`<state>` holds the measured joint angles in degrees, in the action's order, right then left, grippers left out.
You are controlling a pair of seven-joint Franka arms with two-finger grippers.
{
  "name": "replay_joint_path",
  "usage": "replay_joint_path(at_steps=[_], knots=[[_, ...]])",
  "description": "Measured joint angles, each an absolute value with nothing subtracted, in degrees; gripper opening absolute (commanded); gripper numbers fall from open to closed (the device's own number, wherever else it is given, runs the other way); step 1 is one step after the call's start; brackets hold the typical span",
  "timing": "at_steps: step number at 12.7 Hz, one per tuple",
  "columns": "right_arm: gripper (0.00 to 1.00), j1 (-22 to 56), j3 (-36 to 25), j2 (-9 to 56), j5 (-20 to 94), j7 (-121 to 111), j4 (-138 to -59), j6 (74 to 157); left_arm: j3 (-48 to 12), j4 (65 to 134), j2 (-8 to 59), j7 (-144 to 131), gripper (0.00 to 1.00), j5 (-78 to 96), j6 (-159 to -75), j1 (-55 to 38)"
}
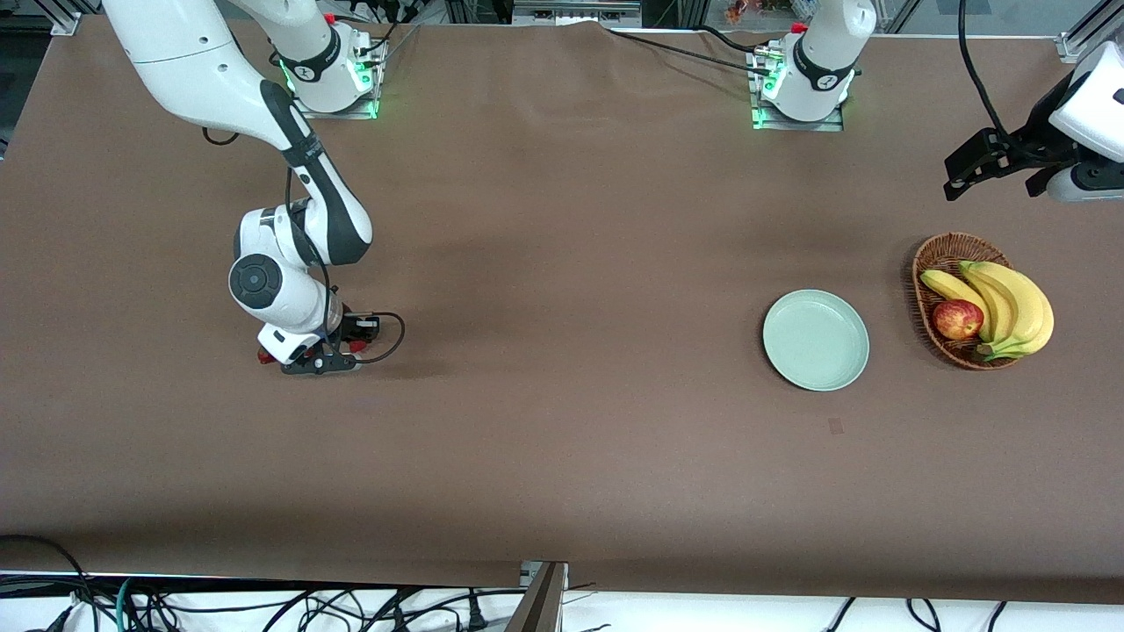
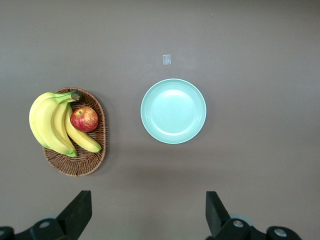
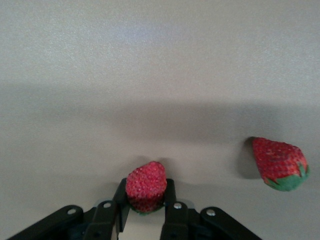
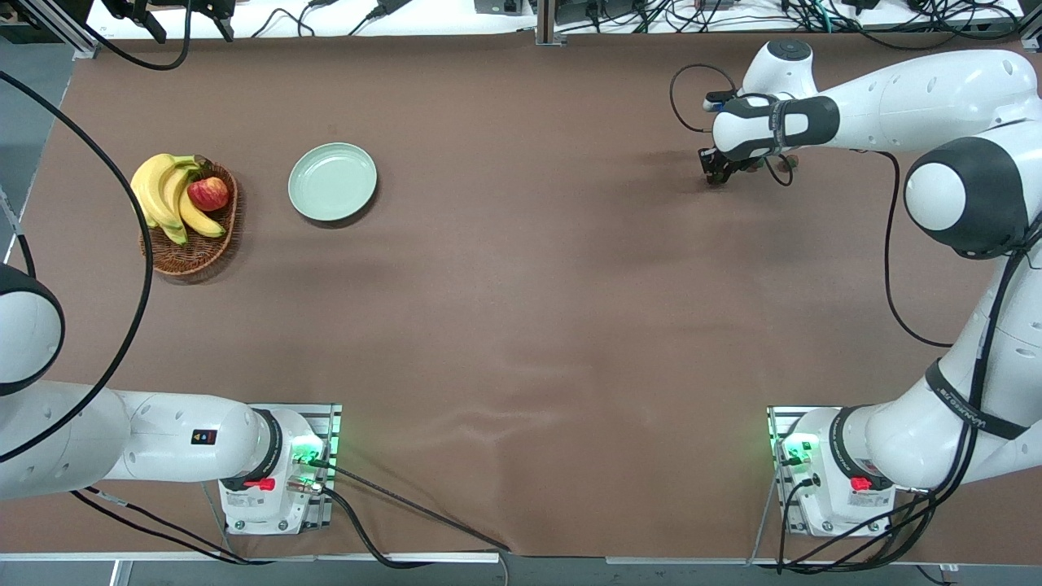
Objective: Collect all strawberries into plate
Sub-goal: 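Grasp the strawberry nearest the plate with the right gripper, then carry the strawberry to mid-table and open the right gripper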
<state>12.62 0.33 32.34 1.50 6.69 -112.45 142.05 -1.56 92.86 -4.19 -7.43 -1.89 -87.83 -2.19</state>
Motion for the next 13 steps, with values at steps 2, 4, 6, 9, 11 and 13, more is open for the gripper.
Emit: replay_joint_path(at_steps=[2,4,6,9,11,13], knots=[[0.28,12.6,0.7,32.3,1.5,6.7,-112.2,142.3,-1.6,92.8,-4.2,-7.4,1.00,-1.9,-87.8,-2.2],[0.28,12.8,2.3,32.3,1.5,8.3,-111.1,142.6,-1.6,92.8,-4.2,-7.4,1.00,-1.9,-87.8,-2.2],[0.28,14.0,4.8,32.3,1.5,14.6,-109.1,142.7,-1.6,92.8,-4.2,-7.4,1.00,-1.9,-87.8,-2.2],[0.28,21.5,6.0,32.6,1.5,28.4,-105.0,142.7,-1.6,92.8,-4.2,-7.4,1.00,-1.9,-87.8,-2.2],[0.28,27.3,6.1,34.3,1.5,37.9,-101.7,142.7,-1.6,92.8,-4.2,-7.4,1.00,-1.9,-87.8,-2.2],[0.28,32.9,6.2,37.4,1.5,46.9,-98.2,142.8,-1.6,92.8,-4.2,-7.4,1.00,-1.9,-87.8,-2.2]])
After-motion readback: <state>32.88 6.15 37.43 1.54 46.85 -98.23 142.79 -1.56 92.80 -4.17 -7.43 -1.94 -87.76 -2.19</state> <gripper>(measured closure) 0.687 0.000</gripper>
